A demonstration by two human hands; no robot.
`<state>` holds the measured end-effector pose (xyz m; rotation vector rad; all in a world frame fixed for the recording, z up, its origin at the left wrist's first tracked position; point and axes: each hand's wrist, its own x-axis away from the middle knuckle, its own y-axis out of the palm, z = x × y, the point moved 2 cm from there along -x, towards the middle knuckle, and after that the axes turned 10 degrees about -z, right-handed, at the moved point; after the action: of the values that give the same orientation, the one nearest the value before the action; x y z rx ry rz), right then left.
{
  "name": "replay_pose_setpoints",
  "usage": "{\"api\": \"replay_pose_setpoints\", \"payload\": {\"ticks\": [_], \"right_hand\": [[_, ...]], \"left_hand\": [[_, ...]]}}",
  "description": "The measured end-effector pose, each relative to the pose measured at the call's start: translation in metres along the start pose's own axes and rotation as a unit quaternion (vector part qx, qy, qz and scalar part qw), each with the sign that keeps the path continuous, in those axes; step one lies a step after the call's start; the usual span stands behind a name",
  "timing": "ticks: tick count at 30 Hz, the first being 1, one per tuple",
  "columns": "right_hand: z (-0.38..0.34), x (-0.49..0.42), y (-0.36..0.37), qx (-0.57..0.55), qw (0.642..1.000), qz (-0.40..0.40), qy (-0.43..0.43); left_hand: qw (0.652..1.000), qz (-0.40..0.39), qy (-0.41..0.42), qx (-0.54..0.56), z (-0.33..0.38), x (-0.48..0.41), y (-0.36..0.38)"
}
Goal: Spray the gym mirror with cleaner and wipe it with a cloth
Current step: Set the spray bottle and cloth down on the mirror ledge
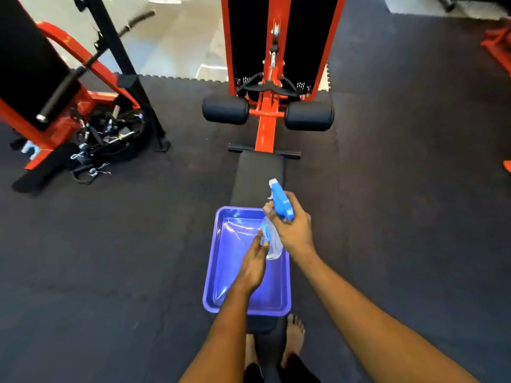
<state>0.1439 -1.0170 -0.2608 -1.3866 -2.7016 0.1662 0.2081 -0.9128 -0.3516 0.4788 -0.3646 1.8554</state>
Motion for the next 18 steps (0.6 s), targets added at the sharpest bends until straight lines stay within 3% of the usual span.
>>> {"api": "replay_pose_setpoints", "payload": {"ticks": [3, 7, 18], "right_hand": [[0.042, -0.03, 0.007, 0.02, 1.0, -0.002, 0.01], [0.096, -0.067, 0.01, 0.022, 1.0, -0.004, 0.012], [0.17, -0.097, 0.01, 0.053, 0.997, 0.001, 0.058]], "left_hand": [[0.998, -0.012, -0.023, -0.06, -0.013, -0.043, -0.006], [0.99, 0.005, 0.005, -0.138, -0.033, -0.102, -0.008], [0.994, 0.062, -0.014, -0.085, -0.064, -0.159, -0.002]]}}
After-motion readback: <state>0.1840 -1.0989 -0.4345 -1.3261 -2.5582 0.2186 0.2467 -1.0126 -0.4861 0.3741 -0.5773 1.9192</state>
